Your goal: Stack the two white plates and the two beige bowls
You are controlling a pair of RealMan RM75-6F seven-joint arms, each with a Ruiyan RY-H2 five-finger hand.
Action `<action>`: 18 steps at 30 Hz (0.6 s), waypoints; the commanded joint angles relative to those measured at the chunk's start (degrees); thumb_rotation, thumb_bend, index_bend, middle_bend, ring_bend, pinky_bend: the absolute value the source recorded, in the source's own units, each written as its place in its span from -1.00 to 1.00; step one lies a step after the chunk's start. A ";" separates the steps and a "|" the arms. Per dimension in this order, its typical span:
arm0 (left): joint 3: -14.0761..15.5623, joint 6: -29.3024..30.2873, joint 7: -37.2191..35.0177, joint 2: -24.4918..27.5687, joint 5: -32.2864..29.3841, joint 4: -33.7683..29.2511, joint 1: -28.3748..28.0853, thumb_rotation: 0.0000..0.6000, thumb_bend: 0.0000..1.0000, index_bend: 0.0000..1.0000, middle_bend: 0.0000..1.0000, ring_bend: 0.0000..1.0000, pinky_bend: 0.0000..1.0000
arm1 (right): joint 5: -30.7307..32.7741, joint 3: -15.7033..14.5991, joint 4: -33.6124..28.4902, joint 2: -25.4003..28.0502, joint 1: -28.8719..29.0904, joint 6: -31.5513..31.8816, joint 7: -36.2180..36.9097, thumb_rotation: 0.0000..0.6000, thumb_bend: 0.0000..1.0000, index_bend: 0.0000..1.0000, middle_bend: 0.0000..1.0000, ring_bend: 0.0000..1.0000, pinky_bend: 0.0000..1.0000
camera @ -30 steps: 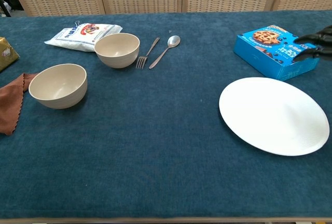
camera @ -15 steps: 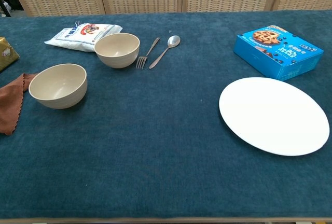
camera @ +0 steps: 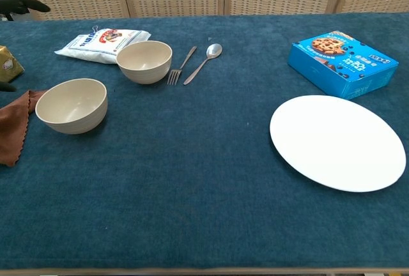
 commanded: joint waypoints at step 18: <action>-6.92 -6.95 18.91 -20.41 -32.02 13.59 -22.96 1.00 -0.78 -0.68 -1.00 -1.00 -1.00 | 2.20 2.61 2.10 -0.79 -0.15 -2.03 0.76 1.00 -1.00 -1.00 -1.00 -1.00 -1.00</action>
